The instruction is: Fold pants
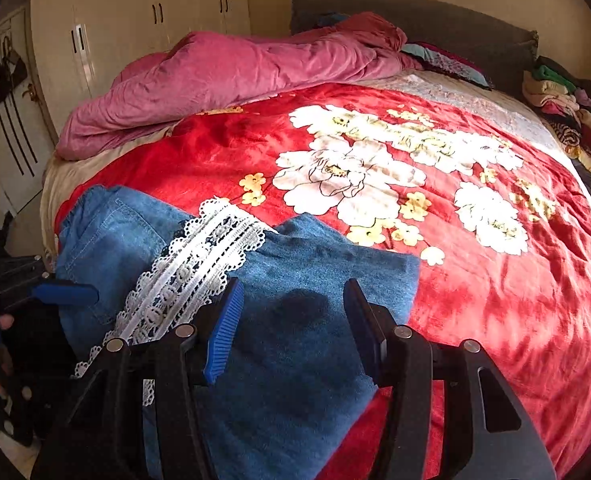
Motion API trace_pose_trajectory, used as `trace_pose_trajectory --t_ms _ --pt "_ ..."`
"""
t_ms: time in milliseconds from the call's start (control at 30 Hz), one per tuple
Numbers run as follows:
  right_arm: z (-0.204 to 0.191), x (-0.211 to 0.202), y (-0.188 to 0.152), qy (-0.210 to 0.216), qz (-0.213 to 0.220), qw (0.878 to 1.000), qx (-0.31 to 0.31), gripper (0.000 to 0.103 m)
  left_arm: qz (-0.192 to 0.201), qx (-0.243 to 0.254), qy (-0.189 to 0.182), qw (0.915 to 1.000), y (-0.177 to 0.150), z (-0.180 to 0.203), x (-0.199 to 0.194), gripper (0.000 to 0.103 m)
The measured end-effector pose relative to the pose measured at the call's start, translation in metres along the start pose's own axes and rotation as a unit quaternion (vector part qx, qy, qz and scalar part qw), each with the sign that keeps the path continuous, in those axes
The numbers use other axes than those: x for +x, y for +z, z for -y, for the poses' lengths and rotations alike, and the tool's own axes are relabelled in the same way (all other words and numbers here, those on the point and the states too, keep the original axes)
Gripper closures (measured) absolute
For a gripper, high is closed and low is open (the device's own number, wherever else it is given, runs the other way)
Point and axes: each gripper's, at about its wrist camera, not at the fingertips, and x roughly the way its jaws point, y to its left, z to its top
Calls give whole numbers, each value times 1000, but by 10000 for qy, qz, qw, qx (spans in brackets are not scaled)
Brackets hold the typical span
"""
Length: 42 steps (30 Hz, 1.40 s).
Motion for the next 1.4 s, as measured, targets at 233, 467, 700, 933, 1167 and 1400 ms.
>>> trace_pose_trajectory --t_ms 233,467,700,933,1167,1400 --pt "26 25 -14 -279 -454 9982 280 52 -613 -100 -34 9981 -13 -7 31 34" --pt "23 11 -13 -209 -242 9989 350 46 -484 -220 -132 9985 -11 -12 21 34" --pt "8 -18 5 -73 82 9997 214 44 -269 -282 106 9992 -8 -20 1 32" --pt "-29 -30 35 264 314 9990 -183 44 -30 -555 399 9977 -9 -48 -25 26" --pt "-74 -15 64 651 220 9960 -569 44 98 -1138 713 9909 -22 -95 -46 19" --pt "-119 24 83 1090 -128 9895 -936 44 97 -1852 842 9791 -44 -149 -62 16"
